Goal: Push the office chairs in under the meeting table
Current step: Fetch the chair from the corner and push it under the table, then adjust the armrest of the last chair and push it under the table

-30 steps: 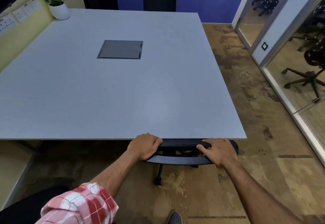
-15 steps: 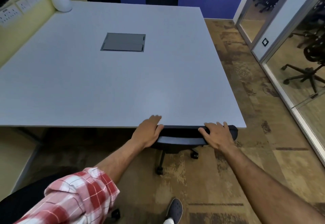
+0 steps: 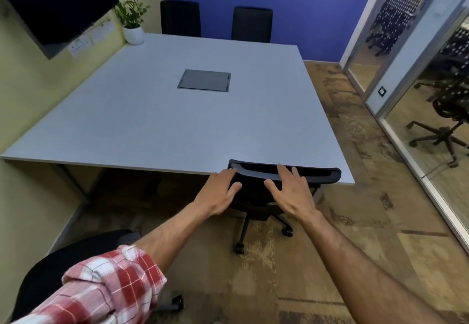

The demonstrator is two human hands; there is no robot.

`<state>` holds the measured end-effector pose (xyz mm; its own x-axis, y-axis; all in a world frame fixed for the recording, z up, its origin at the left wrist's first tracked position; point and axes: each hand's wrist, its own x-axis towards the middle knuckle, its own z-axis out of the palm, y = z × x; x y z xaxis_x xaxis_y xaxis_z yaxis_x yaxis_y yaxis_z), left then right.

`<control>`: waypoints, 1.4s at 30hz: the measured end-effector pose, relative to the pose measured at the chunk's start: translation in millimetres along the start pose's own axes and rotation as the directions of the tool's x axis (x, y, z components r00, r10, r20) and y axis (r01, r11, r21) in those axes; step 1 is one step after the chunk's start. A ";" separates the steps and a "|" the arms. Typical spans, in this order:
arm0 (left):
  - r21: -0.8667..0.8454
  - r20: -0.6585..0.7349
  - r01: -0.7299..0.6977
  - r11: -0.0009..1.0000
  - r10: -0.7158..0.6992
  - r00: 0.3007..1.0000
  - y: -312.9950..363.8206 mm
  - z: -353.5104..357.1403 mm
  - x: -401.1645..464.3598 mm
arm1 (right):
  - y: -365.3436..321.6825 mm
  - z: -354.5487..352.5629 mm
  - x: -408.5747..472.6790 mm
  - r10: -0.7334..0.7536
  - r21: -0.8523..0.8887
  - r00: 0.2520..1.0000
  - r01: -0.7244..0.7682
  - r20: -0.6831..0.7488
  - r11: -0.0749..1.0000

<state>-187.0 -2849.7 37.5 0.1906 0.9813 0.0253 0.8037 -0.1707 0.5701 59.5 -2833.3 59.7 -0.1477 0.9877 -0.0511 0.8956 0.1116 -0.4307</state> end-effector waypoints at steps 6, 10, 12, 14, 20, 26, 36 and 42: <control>0.038 -0.086 0.033 0.999 -0.029 0.996 -4.0 -32.9 -75.2 | -46.3 1.0 -55.8 -0.061 0.010 0.998 0.061 0.019 0.998; 0.029 -0.160 0.081 0.996 -0.076 0.984 -8.9 -51.1 -148.0 | -82.5 7.7 -100.7 -0.124 0.011 0.992 0.124 0.038 0.992; 0.023 -0.179 0.135 0.991 -0.129 0.975 -13.7 -53.5 -180.6 | -97.1 16.7 -120.7 -0.143 0.042 0.988 0.141 0.058 0.989; 0.027 -0.189 0.195 0.980 -0.186 0.964 -16.1 -53.5 -209.5 | -110.1 22.7 -137.9 -0.172 0.061 0.984 0.169 0.055 0.984; 0.005 -0.195 0.328 0.945 -0.321 0.927 -33.7 -66.3 -326.8 | -167.2 62.3 -213.6 -0.261 0.102 0.949 0.246 0.176 0.964; 0.005 -0.256 0.412 0.911 -0.397 0.881 -76.5 -102.7 -409.6 | -239.9 101.4 -255.7 -0.360 0.122 0.905 0.341 0.226 0.932; 0.079 -0.154 0.415 0.906 -0.400 0.903 -183.8 -140.0 -506.2 | -343.9 196.3 -289.9 -0.353 0.086 0.894 0.342 0.276 0.936; 0.096 -0.104 0.325 0.941 -0.315 0.943 -208.3 -141.6 -489.3 | -359.9 228.2 -284.2 -0.286 0.078 0.919 0.275 0.273 0.958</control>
<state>-527.5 -3281.8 22.7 -0.1320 0.9888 -0.0701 0.8720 0.1494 0.4662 -316.6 -3179.2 23.6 -0.5060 0.8456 -0.1700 0.7851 0.3700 -0.4967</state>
